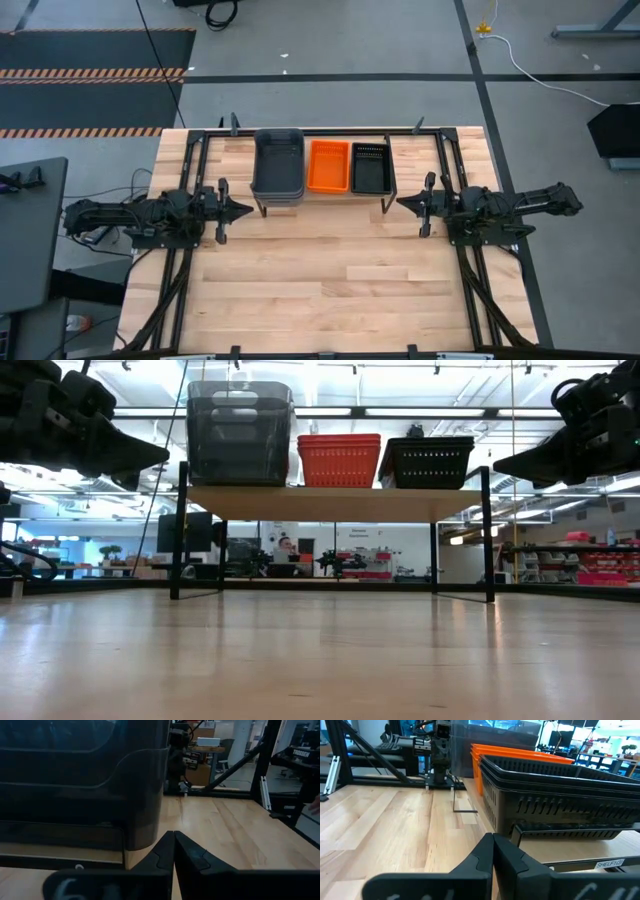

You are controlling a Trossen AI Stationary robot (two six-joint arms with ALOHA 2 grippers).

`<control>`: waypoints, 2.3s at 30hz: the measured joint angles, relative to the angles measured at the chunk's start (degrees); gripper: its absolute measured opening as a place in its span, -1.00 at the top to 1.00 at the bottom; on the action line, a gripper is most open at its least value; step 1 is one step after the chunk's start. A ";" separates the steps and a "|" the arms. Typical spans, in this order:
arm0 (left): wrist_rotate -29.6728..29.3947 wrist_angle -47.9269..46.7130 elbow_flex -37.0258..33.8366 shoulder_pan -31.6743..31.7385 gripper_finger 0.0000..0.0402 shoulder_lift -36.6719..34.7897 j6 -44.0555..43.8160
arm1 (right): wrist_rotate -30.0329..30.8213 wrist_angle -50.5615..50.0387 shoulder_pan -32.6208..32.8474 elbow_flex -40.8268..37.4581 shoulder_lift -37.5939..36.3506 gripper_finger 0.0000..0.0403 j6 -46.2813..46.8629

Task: Stack baskets on shelf by color
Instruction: Return to Home Position

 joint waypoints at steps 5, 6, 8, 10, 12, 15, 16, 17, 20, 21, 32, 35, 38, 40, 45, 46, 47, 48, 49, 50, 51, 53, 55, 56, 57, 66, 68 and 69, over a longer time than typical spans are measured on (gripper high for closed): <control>0.02 -0.02 0.00 0.00 0.91 0.00 0.55 | 0.00 0.01 0.00 0.00 0.00 0.94 -0.07; 0.02 -0.02 0.00 0.00 0.91 0.00 0.49 | 0.00 -0.01 0.00 0.00 0.00 0.94 -0.07; 0.02 -0.02 0.00 0.00 0.89 0.00 0.30 | 0.00 -0.01 0.00 0.00 0.00 0.94 -0.11; 0.02 -0.02 0.00 0.00 0.88 0.00 0.31 | 0.00 0.01 0.00 0.00 0.00 0.93 -0.11; 0.02 -0.02 -0.02 0.00 0.88 0.00 0.32 | 0.00 0.00 0.00 0.00 0.00 0.93 -0.11; 0.02 -0.02 -0.02 0.00 0.90 0.00 0.33 | 0.00 -0.01 0.00 0.00 0.00 0.94 -0.13; 0.02 -0.02 -0.02 0.00 0.90 0.00 0.33 | 0.00 0.01 0.00 0.00 0.00 0.94 -0.12; 0.02 -0.02 -0.02 0.00 0.91 0.00 0.33 | 0.00 -0.01 0.00 0.00 0.00 0.94 -0.13; 0.00 -0.02 -0.02 0.00 0.92 0.00 0.33 | 0.00 -0.01 0.00 0.00 0.00 0.94 -0.12; 0.02 -0.02 -0.02 0.00 0.91 0.00 0.33 | 0.00 -0.01 0.00 0.00 0.00 0.94 -0.13; 0.02 -0.02 -0.04 0.00 0.86 0.00 0.35 | -0.02 -0.01 0.00 0.00 0.00 0.94 -0.13; 0.02 -0.02 -0.04 0.00 0.88 0.00 0.35 | 0.00 -0.01 0.00 0.00 0.00 0.94 -0.13; 0.02 -0.02 -0.04 0.00 0.90 0.00 0.35 | -0.01 -0.01 0.00 0.00 0.00 0.94 -0.13; 0.02 -0.02 -0.06 0.00 0.91 0.00 0.35 | -0.02 -0.01 0.00 0.00 0.00 0.94 -0.12; 0.02 -0.02 -0.07 0.00 0.89 0.00 0.37 | -0.02 -0.01 0.00 0.00 0.00 0.94 -0.13; 0.02 -0.02 -0.07 0.00 0.88 0.00 0.35 | -0.02 -0.01 0.00 0.00 0.00 0.94 -0.12; 0.02 -0.02 -0.07 0.00 0.87 0.00 0.35 | -0.02 -0.01 0.00 0.00 0.00 0.94 -0.13; 0.02 -0.02 -0.07 -0.02 0.87 0.00 0.37 | -0.02 -0.01 0.00 0.00 0.00 0.94 -0.13; 0.02 -0.02 -0.07 0.00 0.86 0.00 0.37 | -0.02 -0.01 0.00 0.00 0.00 0.94 -0.13; 0.02 -0.02 -0.07 -0.01 0.86 0.00 0.35 | -0.02 -0.01 0.00 0.00 0.00 0.94 -0.13; 0.02 -0.02 -0.07 -0.01 0.86 0.00 0.35 | 0.00 -0.01 0.00 0.00 0.00 0.94 -0.11; 0.02 -0.02 -0.07 0.00 0.86 0.00 0.36 | 0.00 -0.01 0.00 0.00 0.00 0.94 -0.12; 0.02 -0.02 -0.07 0.00 0.87 0.00 0.35 | -0.02 -0.01 0.00 0.00 0.00 0.94 -0.11; 0.02 -0.02 -0.07 -0.02 0.88 0.00 0.35 | -0.02 -0.01 0.00 0.00 -0.02 0.94 -0.11; 0.02 -0.02 -0.07 0.00 0.89 0.00 0.35 | -0.02 -0.01 0.00 0.00 0.00 0.94 -0.11; 0.02 -0.02 -0.07 -0.01 0.86 0.00 0.35 | -0.02 -0.01 0.00 0.00 -0.02 0.94 -0.11; 0.02 -0.02 -0.07 0.00 0.85 0.00 0.37 | 0.00 -0.01 0.00 0.00 0.00 0.94 -0.13; 0.02 -0.02 -0.07 -0.02 0.84 0.00 0.35 | 0.00 -0.01 0.00 0.00 0.00 0.94 -0.12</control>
